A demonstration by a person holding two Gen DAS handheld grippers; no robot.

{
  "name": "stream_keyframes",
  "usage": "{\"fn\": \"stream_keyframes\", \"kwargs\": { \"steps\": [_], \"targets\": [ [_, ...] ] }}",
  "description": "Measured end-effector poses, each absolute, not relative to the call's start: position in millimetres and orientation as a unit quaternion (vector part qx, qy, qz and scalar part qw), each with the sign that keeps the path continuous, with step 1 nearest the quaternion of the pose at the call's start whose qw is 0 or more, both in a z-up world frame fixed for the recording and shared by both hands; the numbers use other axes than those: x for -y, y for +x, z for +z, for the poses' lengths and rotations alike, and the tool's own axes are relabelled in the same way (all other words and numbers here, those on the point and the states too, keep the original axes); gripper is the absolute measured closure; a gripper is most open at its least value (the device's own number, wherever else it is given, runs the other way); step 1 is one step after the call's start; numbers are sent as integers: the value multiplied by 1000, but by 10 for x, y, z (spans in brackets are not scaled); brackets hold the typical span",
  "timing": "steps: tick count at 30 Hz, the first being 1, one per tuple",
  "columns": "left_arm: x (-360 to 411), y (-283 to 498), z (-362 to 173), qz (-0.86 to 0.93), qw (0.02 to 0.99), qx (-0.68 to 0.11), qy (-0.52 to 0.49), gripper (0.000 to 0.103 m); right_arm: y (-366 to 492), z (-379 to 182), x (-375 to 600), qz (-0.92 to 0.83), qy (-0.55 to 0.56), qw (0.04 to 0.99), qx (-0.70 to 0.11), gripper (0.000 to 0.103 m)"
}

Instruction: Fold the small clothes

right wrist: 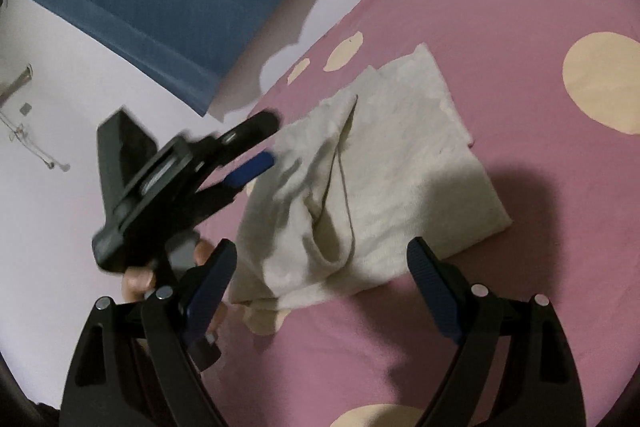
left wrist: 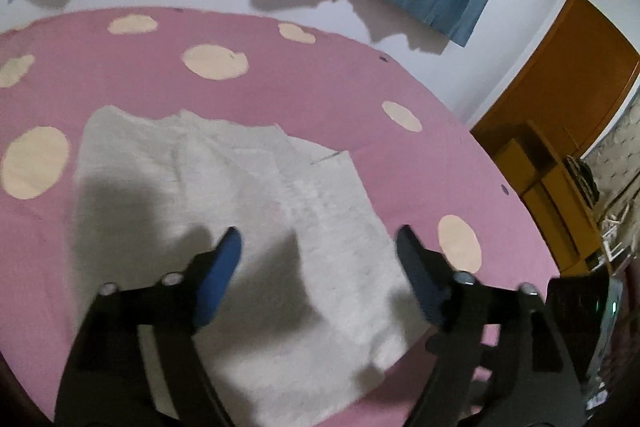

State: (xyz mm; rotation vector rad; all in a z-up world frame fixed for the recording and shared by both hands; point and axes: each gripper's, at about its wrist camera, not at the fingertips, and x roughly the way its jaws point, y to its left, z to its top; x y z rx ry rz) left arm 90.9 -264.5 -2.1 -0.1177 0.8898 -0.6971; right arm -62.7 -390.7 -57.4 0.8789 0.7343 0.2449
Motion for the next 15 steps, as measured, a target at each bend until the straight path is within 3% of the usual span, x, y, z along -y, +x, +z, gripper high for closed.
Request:
{"fn": "stream_keyframes", "kwargs": {
  "steps": [4, 15],
  "targets": [
    [2323, 743, 10, -306, 857, -410, -56, 12, -541, -545, 3941, 126, 428, 825, -347, 17],
    [1482, 141, -362, -268, 859, -436, -13, 12, 78, -728, 3838, 196, 473, 747, -425, 17]
  ]
}}
